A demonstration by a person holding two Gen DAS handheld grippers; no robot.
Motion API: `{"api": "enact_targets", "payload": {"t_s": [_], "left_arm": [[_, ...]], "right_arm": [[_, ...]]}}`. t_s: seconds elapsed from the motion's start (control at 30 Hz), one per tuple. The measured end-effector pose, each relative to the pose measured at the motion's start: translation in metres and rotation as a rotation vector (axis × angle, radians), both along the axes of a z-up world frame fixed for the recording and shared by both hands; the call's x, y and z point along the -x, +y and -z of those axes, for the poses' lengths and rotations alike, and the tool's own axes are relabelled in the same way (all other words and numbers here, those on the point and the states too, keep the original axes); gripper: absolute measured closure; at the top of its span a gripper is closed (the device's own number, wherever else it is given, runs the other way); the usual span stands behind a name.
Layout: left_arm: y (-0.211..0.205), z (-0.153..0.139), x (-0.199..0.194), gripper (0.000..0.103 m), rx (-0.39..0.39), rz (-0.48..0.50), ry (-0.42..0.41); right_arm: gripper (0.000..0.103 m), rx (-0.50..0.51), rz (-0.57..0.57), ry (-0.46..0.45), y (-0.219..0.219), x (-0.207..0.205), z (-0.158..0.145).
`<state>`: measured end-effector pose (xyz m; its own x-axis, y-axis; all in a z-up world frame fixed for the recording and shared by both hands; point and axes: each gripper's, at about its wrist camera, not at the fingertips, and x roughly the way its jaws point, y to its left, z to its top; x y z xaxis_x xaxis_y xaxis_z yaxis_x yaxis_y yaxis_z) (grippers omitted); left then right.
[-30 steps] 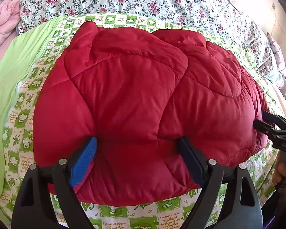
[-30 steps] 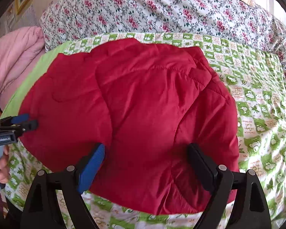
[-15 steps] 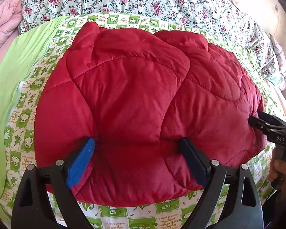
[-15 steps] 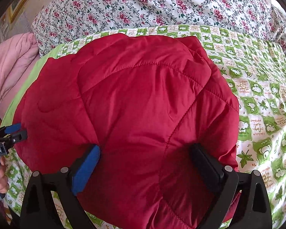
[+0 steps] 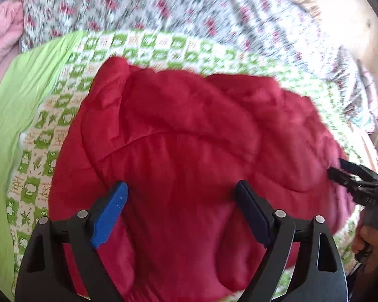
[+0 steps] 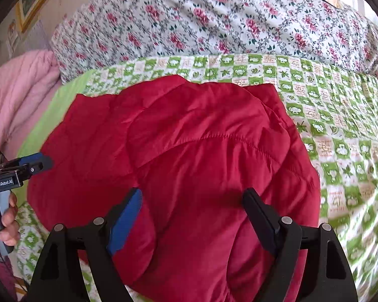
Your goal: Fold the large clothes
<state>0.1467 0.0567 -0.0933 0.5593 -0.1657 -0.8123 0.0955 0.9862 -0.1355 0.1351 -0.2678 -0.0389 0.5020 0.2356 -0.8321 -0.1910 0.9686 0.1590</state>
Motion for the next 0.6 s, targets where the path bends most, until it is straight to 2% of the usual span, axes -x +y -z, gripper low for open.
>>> {"api": "enact_targets", "payload": {"t_s": [0.33, 0.43, 0.6], "left_arm": [[0.003, 0.02, -0.049, 0.014, -0.041, -0.017, 0.079], [0.003, 0.024, -0.059, 0.014, -0.057, -0.021, 0.086], [0.002, 0.028, -0.059, 0.013, -0.07, -0.017, 0.076]], "right_arm": [[0.018, 0.015, 0.024, 0.129, -0.016, -0.064, 0.03], [0.018, 0.026, 0.034, 0.138, -0.019, -0.078, 0.033], [0.018, -0.017, 0.063, 0.137, -0.028, -0.084, 0.043]]}}
